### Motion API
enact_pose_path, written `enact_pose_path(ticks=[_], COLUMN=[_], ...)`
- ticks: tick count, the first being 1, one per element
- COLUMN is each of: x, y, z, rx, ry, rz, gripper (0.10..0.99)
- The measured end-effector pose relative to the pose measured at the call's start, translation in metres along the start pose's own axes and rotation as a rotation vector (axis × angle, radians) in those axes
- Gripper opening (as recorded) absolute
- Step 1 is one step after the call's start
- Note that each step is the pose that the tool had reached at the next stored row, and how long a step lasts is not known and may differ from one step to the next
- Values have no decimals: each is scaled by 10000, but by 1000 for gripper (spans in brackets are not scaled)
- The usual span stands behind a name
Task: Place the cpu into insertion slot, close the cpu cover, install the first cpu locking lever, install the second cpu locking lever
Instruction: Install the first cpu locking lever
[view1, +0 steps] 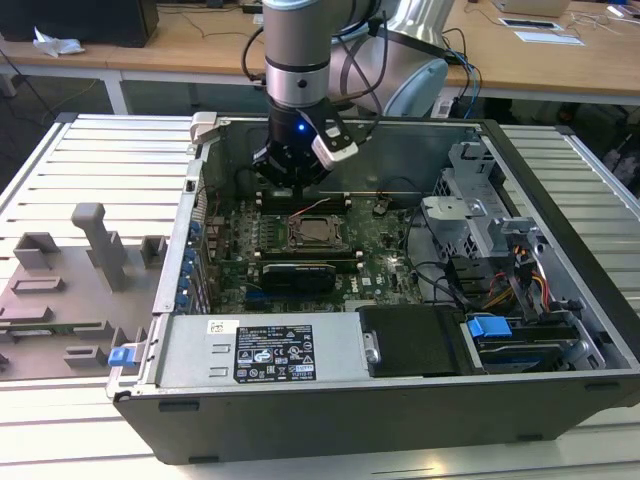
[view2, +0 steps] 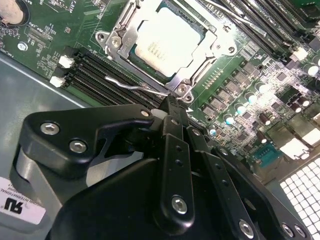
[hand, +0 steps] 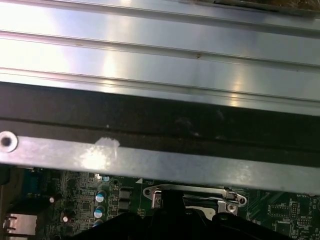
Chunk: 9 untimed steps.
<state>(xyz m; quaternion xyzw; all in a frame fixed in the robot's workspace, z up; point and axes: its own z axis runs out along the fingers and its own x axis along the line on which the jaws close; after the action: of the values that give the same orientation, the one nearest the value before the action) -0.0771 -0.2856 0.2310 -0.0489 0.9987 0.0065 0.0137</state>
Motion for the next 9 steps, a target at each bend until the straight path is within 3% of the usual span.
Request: enact_pose_path(ticks=[9], x=[2], y=[-1], z=[86], rx=[-1], ry=[0], rz=[1], gripper=[106])
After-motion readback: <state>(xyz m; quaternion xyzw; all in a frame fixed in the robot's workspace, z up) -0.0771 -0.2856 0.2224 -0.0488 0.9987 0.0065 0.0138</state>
